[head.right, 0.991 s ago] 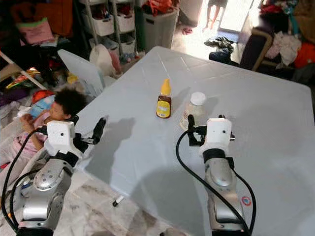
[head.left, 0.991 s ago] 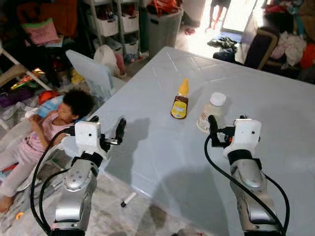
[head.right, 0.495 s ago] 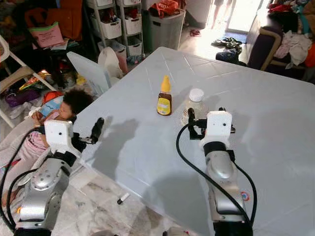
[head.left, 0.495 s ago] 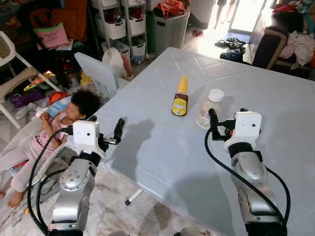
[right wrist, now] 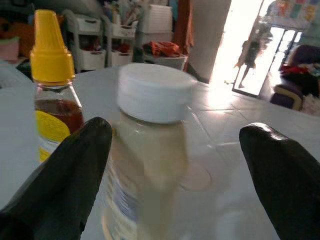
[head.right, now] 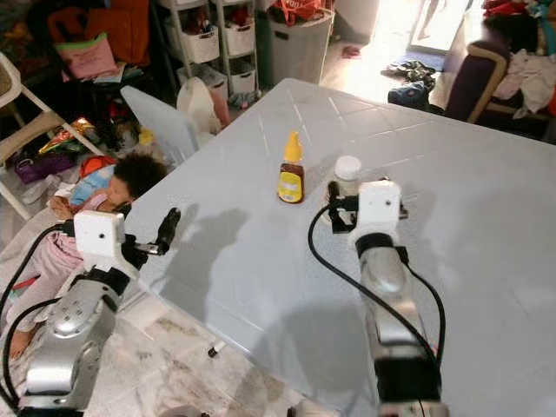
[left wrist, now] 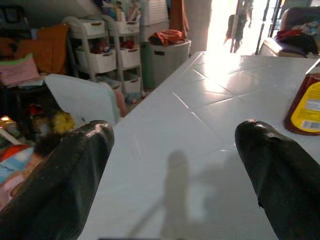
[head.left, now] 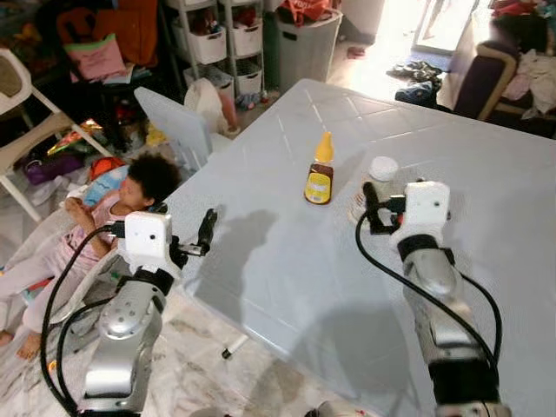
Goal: Restocking fridge
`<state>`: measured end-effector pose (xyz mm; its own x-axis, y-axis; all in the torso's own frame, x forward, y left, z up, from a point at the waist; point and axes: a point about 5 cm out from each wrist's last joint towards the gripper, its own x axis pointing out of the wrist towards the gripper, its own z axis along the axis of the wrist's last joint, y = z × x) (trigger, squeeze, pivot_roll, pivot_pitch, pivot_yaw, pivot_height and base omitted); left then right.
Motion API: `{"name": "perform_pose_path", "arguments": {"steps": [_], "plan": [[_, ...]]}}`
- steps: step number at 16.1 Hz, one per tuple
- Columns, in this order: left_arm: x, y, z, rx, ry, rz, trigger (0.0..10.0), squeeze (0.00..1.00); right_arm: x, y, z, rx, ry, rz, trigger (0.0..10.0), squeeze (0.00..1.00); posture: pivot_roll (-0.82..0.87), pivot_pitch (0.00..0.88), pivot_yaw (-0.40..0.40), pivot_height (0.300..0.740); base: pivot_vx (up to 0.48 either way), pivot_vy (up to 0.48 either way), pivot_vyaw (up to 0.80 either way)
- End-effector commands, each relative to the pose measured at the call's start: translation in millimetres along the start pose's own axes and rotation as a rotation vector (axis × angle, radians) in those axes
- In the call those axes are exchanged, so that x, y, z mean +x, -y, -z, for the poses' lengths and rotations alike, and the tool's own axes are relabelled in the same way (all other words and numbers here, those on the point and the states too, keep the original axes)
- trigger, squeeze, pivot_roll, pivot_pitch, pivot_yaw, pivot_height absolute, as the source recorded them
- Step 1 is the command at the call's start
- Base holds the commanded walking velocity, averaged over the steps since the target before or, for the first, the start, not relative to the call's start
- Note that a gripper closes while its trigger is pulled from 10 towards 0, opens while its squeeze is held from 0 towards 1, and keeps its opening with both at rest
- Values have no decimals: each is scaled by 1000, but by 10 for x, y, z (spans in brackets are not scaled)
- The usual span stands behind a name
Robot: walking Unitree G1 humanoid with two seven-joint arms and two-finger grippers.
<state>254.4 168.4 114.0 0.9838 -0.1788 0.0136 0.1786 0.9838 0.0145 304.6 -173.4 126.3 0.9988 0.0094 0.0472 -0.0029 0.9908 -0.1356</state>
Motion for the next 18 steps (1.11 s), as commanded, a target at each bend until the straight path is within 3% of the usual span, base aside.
{"name": "perform_pose_path", "arguments": {"steps": [1,7,15,16,17,18], "plan": [[-32,-37,-18,18,-6,-11,10000,0,44,-17,-20,4,12,-18,10000,0,55,12,4,740,0,0,0],[-49,-43,-33,29,-14,-3,10000,0,158,-67,-16,-10,25,-94,10000,0,69,14,4,740,0,0,0],[-12,-23,-43,26,-15,3,10000,0,332,109,-62,-53,48,-68,10000,0,66,14,2,740,0,0,0],[-8,-18,-40,24,-16,4,10000,0,337,120,-63,-58,50,-67,9020,0,65,13,1,740,0,0,0],[-4,-13,-36,23,-17,6,10000,0,345,132,-63,-61,51,-68,7020,0,64,12,-2,740,0,0,0],[0,-8,-34,22,-18,6,10000,0,354,140,-63,-61,53,-68,1098,0,65,11,-4,740,0,0,0]]}}
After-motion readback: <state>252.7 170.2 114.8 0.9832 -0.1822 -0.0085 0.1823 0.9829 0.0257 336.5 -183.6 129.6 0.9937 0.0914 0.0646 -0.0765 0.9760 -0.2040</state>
